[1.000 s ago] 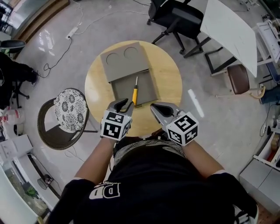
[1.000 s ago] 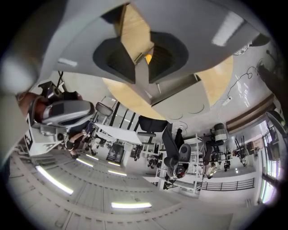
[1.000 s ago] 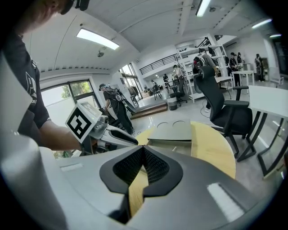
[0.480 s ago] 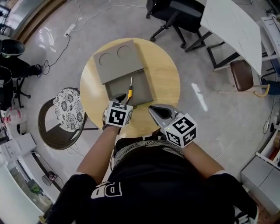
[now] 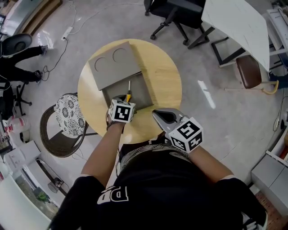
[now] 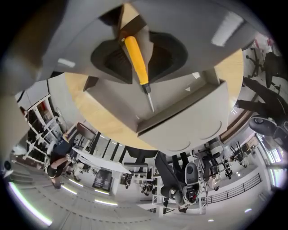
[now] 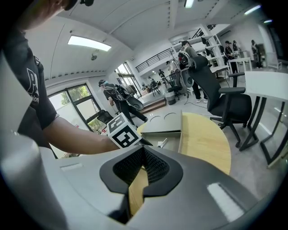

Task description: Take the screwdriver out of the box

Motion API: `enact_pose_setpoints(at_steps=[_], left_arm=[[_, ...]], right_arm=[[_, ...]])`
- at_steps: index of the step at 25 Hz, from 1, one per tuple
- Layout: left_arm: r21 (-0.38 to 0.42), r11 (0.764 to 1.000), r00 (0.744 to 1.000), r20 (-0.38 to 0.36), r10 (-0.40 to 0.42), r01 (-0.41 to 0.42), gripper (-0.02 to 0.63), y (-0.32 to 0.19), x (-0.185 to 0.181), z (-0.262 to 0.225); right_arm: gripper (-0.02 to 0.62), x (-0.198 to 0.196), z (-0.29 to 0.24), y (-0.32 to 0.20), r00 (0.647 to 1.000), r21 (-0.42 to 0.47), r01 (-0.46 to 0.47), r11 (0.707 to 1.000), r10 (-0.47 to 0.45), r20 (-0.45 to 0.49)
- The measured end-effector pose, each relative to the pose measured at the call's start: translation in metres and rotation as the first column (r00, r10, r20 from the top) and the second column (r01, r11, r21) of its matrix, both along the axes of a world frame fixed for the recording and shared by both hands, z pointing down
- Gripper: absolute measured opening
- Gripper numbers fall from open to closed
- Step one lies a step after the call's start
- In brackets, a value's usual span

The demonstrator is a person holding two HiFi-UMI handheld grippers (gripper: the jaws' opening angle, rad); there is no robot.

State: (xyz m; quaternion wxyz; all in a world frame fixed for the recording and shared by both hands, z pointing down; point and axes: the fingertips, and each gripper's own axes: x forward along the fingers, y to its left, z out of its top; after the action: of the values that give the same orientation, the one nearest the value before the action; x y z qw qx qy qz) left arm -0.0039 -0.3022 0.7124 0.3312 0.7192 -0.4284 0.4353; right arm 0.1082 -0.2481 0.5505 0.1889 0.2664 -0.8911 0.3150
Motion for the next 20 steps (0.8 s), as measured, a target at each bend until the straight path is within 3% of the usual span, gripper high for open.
enact_pose_setpoints(at_steps=[12, 16, 20], left_arm=[[-0.063, 0.997, 0.995, 0.089, -0.044, 0.049, 0.167, -0.009, -0.010, 0.025], [-0.084, 0.995, 0.996, 0.068, -0.052, 0.058, 0.147, -0.010, -0.007, 0.028], [-0.129, 0.989, 0.993, 0.095, -0.065, 0.077, 0.141, 0.002, -0.018, 0.034]], right_arm=[[0.002, 0.024, 0.003, 0.004, 0.999, -0.014, -0.046, 0.999, 0.046, -0.008], [0.000, 0.031, 0.002, 0.001, 0.997, -0.013, -0.072, 0.997, 0.072, -0.004], [0.002, 0.030, 0.000, 0.006, 0.997, -0.011, -0.079, 0.997, 0.079, 0.000]])
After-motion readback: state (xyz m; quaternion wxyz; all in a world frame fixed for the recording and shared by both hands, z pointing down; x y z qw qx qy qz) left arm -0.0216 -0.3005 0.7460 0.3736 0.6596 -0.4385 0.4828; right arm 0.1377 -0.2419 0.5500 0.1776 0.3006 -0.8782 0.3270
